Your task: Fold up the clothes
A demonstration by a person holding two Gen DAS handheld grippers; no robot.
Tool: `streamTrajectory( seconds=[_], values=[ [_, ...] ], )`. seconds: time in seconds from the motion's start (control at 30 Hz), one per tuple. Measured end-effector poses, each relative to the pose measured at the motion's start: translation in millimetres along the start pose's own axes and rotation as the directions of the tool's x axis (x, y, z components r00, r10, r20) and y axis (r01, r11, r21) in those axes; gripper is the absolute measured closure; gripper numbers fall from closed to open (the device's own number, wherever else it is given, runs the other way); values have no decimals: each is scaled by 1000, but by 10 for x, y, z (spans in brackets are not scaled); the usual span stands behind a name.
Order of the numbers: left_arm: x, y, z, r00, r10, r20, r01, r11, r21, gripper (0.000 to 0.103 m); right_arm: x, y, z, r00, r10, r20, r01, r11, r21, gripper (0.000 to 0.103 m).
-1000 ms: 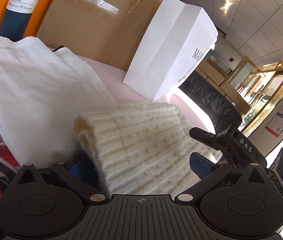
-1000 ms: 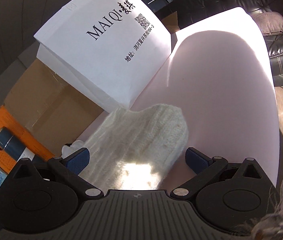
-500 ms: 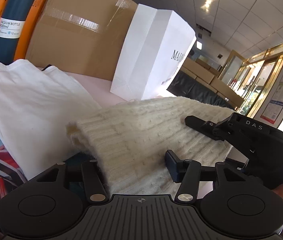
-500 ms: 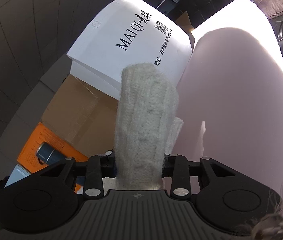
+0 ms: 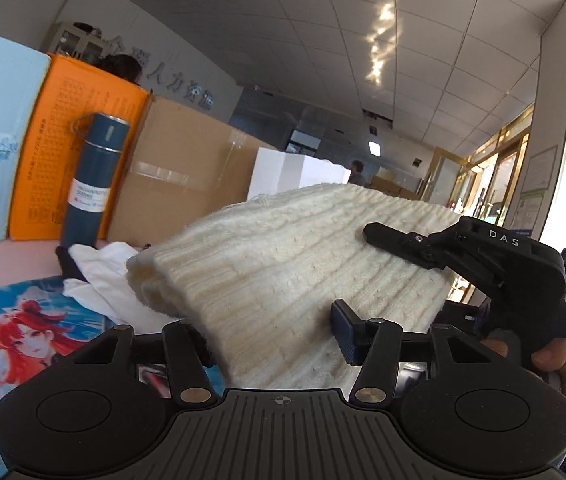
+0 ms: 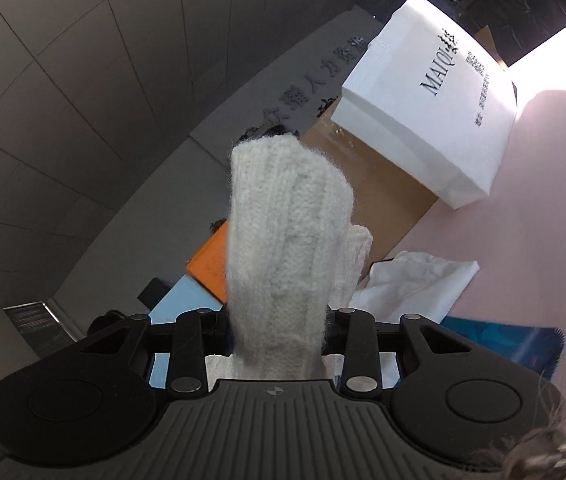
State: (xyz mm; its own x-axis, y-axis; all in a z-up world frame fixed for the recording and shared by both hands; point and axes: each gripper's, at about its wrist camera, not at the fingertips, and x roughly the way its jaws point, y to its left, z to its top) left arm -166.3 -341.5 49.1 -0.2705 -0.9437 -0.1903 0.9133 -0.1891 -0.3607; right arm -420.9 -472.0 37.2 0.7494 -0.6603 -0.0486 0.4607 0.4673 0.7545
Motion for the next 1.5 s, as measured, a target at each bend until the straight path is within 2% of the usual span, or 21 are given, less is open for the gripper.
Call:
streamTrajectory(
  seconds=[0.2, 0.37, 0.53, 0.63, 0.67, 0.77, 0.83, 0.9, 0.97, 1.07, 1.1, 1.17, 1.3, 1.4, 1.47, 1.5],
  values=[
    [-864, 295, -72, 989, 146, 29, -146, 989, 3, 49, 309, 505, -532, 985, 76, -152, -77, 997, 3, 71],
    [-1525, 654, -281, 966, 256, 38, -256, 967, -15, 48, 614, 899, -1126, 950, 98, -295, -103, 995, -3, 71],
    [-1951, 1052, -428, 940, 338, 34, -332, 936, -116, 48, 848, 1219, -1718, 913, 93, -398, -105, 994, -8, 71],
    [-2107, 1190, -504, 913, 407, 25, -396, 900, -184, 44, 1035, 1298, -1955, 885, 95, -456, -103, 995, 8, 71],
    [-2146, 1231, -535, 902, 432, 24, -417, 882, -219, 38, 1115, 1292, -2019, 869, 78, -489, -94, 995, -10, 71],
    [-2139, 1291, -618, 883, 469, -2, -446, 840, -309, 28, 1351, 1274, -2210, 815, 20, -580, -72, 995, -66, 71],
    [-2059, 1304, -641, 882, 468, -52, -462, 838, -292, 23, 1460, 1289, -2271, 778, -77, -623, -31, 987, -160, 71],
    [-2015, 1308, -693, 879, 471, -68, -471, 839, -272, 22, 1535, 1197, -2284, 774, -92, -627, -24, 985, -174, 70],
    [-2010, 1286, -736, 875, 477, -82, -480, 838, -260, 21, 1572, 1136, -2265, 779, -116, -616, -13, 980, -200, 67],
    [-2059, 1280, -759, 849, 525, -58, -518, 806, -286, 9, 1575, 1085, -2193, 798, -162, -581, 10, 967, -256, 59],
    [-2091, 1288, -761, 838, 544, -41, -529, 792, -304, 9, 1576, 1068, -2170, 804, -177, -568, 18, 962, -273, 56],
    [-2164, 1325, -760, 815, 579, -3, -544, 763, -348, 7, 1557, 1052, -2126, 817, -212, -537, 59, 956, -288, 40],
    [-2324, 1439, -749, 760, 646, 74, -552, 701, -451, 5, 1465, 1072, -2033, 847, -271, -458, 130, 940, -316, 34],
    [-2425, 1611, -717, 724, 684, 83, -550, 646, -530, 5, 1291, 1229, -1997, 893, -299, -337, 165, 913, -372, 22],
    [-2454, 1704, -698, 686, 724, 73, -583, 606, -542, 5, 1170, 1376, -2007, 918, -288, -273, 159, 898, -411, 20],
    [-2454, 1738, -687, 660, 749, 65, -612, 586, -531, 5, 1124, 1449, -2022, 925, -266, -270, 135, 896, -424, 20]
  ],
)
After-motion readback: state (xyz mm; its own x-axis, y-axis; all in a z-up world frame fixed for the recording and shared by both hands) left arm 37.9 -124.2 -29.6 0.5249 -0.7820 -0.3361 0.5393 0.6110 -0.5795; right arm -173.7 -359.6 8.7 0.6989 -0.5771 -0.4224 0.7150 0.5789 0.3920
